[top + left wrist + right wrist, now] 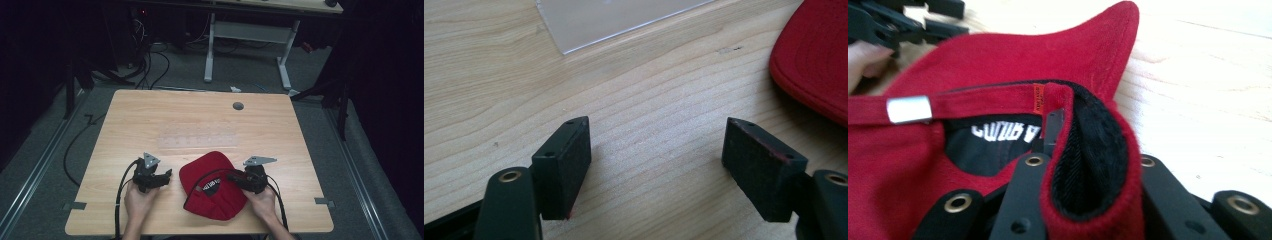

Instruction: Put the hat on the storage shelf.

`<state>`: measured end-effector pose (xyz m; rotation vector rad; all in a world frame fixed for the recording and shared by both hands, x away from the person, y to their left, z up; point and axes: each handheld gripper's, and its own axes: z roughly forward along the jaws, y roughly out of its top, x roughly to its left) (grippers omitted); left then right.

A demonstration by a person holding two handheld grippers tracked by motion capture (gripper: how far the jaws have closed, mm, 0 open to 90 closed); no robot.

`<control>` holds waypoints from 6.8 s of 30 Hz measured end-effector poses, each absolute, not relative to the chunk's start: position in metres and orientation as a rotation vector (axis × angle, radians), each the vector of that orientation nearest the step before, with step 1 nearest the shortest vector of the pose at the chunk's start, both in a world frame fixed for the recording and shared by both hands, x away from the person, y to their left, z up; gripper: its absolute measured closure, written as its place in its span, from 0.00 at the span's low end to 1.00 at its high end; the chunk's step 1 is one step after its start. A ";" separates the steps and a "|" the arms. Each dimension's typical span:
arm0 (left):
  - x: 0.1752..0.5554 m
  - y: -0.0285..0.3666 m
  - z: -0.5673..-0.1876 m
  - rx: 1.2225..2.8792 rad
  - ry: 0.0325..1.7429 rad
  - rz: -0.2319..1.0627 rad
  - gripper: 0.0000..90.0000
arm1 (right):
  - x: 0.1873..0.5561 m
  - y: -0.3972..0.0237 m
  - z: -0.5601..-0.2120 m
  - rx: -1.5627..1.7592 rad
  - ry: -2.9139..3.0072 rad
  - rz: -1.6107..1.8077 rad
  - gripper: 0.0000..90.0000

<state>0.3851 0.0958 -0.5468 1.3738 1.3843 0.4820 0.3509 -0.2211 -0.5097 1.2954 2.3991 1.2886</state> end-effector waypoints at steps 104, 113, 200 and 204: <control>0.313 0.008 -0.490 1.664 0.779 0.412 0.79 | 0.363 -0.240 -0.440 1.407 2.419 1.458 0.82; 0.298 0.008 -0.482 1.735 0.710 0.337 0.94 | 0.367 -0.255 -0.432 1.402 2.324 1.569 0.64; 0.433 0.113 -0.429 1.133 1.209 0.455 0.95 | 0.365 -0.273 -0.531 1.370 2.143 0.900 0.37; 0.438 0.111 -0.433 1.129 1.221 0.466 0.95 | 0.365 -0.273 -0.531 1.369 2.144 0.900 0.37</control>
